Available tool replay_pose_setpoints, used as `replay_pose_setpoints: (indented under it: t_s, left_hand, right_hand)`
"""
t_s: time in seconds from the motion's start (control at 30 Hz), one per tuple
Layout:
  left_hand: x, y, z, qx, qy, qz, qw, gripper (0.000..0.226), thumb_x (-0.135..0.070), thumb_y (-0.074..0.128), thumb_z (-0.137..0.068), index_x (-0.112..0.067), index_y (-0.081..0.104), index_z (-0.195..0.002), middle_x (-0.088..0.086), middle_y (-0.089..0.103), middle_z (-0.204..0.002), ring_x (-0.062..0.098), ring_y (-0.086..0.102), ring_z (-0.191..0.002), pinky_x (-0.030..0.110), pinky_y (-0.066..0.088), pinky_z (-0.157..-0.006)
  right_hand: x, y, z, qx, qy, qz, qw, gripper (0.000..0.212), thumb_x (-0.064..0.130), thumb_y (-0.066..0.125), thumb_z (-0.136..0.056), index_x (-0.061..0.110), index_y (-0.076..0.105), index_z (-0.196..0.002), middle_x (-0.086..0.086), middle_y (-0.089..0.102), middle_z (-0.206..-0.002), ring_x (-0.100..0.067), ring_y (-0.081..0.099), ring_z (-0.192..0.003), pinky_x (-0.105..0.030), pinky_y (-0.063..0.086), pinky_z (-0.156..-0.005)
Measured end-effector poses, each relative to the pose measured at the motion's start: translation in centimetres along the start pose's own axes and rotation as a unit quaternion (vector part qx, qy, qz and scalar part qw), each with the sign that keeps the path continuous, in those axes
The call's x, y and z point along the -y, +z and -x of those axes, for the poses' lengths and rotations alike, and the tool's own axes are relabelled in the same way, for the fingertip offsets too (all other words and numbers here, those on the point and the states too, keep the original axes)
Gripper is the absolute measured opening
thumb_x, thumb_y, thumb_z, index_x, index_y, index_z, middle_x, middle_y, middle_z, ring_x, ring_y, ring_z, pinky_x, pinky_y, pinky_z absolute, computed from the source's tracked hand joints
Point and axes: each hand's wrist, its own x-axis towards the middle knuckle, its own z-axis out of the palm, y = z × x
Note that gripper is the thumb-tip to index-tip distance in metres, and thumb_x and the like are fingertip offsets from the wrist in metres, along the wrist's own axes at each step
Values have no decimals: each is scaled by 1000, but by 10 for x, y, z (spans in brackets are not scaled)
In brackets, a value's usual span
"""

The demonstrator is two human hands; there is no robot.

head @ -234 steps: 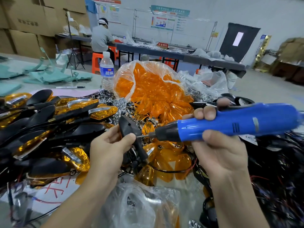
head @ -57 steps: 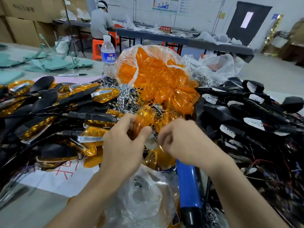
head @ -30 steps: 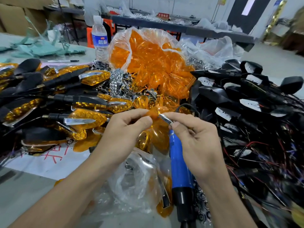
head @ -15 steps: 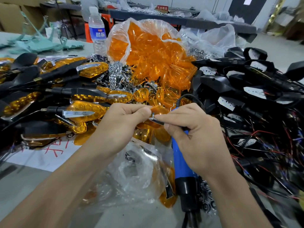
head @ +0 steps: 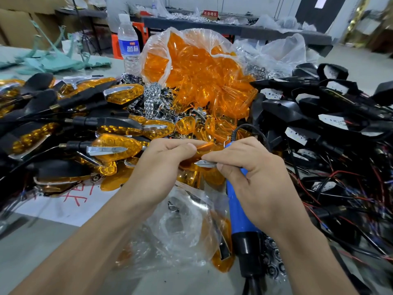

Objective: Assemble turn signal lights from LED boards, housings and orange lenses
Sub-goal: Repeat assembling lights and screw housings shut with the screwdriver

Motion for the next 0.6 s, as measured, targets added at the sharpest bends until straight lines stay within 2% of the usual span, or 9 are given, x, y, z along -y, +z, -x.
replay_pose_setpoints:
  t_s: [0.1, 0.17, 0.23, 0.3, 0.37, 0.43, 0.53, 0.6]
  left_hand:
    - [3, -2, -1, 7, -4, -23, 1000, 45, -21, 52, -103, -51, 82, -87, -18, 79, -90, -7, 68, -82, 4, 45, -61]
    - [6, -3, -2, 11, -1, -26, 1000, 35, -27, 54, -94, -47, 83, -90, -14, 77, -79, -3, 65, -69, 6, 45, -57]
    - [5, -3, -2, 26, 4, -3, 1000, 30, -32, 57, -86, -43, 83, -95, -10, 69, -69, -1, 58, -61, 9, 45, -56]
    - [4, -4, -2, 54, 32, -10, 998, 24, -34, 64, -87, -46, 82, -98, -8, 72, -75, 3, 61, -66, 13, 50, -64]
    - [4, -5, -1, 69, 47, -19, 996, 22, -34, 71, -85, -49, 80, -98, -3, 79, -89, 15, 71, -80, 24, 57, -77]
    - [4, -7, 0, 63, 42, -9, 997, 22, -35, 76, -81, -50, 81, -97, -1, 81, -94, 20, 75, -89, 31, 58, -83]
    - [4, -7, 1, 55, 33, 21, 998, 18, -37, 83, -78, -44, 83, -95, -4, 80, -85, 9, 69, -74, 20, 55, -71]
    - [3, -7, 1, 57, 34, 42, 997, 19, -34, 77, -76, -41, 84, -93, -7, 77, -77, 0, 63, -66, 13, 50, -63]
  right_hand:
    - [1, 3, 0, 7, 5, 7, 1000, 24, 14, 64, -95, 26, 82, -106, 36, 59, -86, 0, 55, -104, -9, 42, -90]
    - [2, 5, 0, -3, 8, 19, 1000, 24, 20, 62, -93, 27, 83, -104, 36, 59, -84, 1, 55, -103, -7, 42, -89]
    - [2, 6, 2, -25, 31, 3, 999, 20, 22, 70, -93, 33, 82, -104, 29, 65, -84, 1, 60, -101, -9, 47, -87]
    - [3, 5, 4, -50, 83, -45, 994, 25, 19, 78, -90, 39, 81, -104, 21, 71, -89, -4, 69, -91, -19, 57, -81]
    - [4, 5, 6, -89, 124, -90, 984, 29, 19, 83, -86, 40, 79, -105, 19, 75, -89, -8, 74, -81, -29, 63, -73]
    - [4, 4, 4, -125, 154, -102, 975, 39, 23, 89, -77, 40, 77, -110, 20, 77, -94, -6, 75, -87, -28, 63, -75]
    - [0, 0, 3, -128, 198, -113, 965, 53, 36, 90, -67, 39, 74, -117, 22, 77, -107, 2, 72, -101, -20, 59, -82]
    - [-2, 0, 2, -101, 238, -174, 950, 48, 34, 90, -71, 35, 77, -117, 14, 79, -106, -7, 75, -99, -23, 59, -84]
